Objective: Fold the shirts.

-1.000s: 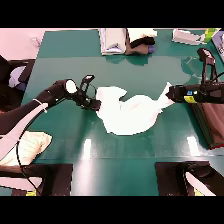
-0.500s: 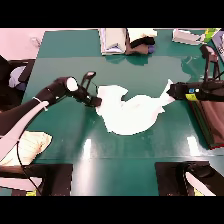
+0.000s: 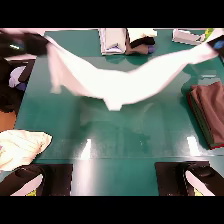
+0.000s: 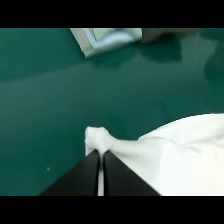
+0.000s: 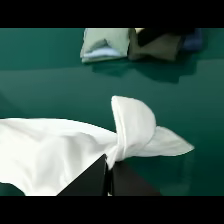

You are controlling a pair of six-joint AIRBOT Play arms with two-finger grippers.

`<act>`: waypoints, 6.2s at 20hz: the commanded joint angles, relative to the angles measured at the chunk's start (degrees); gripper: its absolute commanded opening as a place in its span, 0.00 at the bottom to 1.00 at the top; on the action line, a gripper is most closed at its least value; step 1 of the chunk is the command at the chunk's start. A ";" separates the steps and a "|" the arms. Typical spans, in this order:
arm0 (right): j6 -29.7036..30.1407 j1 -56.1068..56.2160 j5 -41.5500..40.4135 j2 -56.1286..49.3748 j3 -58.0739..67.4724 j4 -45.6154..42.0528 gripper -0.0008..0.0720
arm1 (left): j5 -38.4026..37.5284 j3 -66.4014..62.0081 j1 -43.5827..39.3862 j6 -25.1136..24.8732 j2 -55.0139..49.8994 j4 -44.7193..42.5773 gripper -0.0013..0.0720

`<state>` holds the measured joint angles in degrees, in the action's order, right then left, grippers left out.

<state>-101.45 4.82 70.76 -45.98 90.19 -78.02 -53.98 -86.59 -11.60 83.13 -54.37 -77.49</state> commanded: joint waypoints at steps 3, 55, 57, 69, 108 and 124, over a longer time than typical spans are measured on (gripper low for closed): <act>0.59 -5.55 8.15 -0.04 14.27 -0.09 0.03 | 1.44 -10.64 1.29 -2.71 12.44 -2.12 0.06; 3.21 -15.61 4.13 -13.66 -30.47 0.55 0.69 | 2.54 42.60 -6.16 7.10 -17.00 10.12 0.64; 3.21 -15.61 4.44 -13.66 -30.47 0.55 0.69 | 2.64 42.69 -7.30 7.28 -17.97 11.04 0.64; 15.30 -15.58 14.45 -10.73 -33.14 0.52 0.82 | -1.49 29.22 -6.99 6.88 -14.16 0.85 0.06; 9.99 -17.18 -2.67 8.79 3.32 2.97 0.03 | -6.86 -24.22 -6.99 6.84 10.71 -11.26 0.06; 10.01 -21.09 19.19 -14.58 15.26 4.61 0.03 | -23.21 -18.38 -6.99 9.20 -12.26 -25.57 0.06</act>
<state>-91.42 -19.40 88.12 -56.31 111.85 -73.58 -74.43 -111.20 -18.59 90.85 -60.03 -101.95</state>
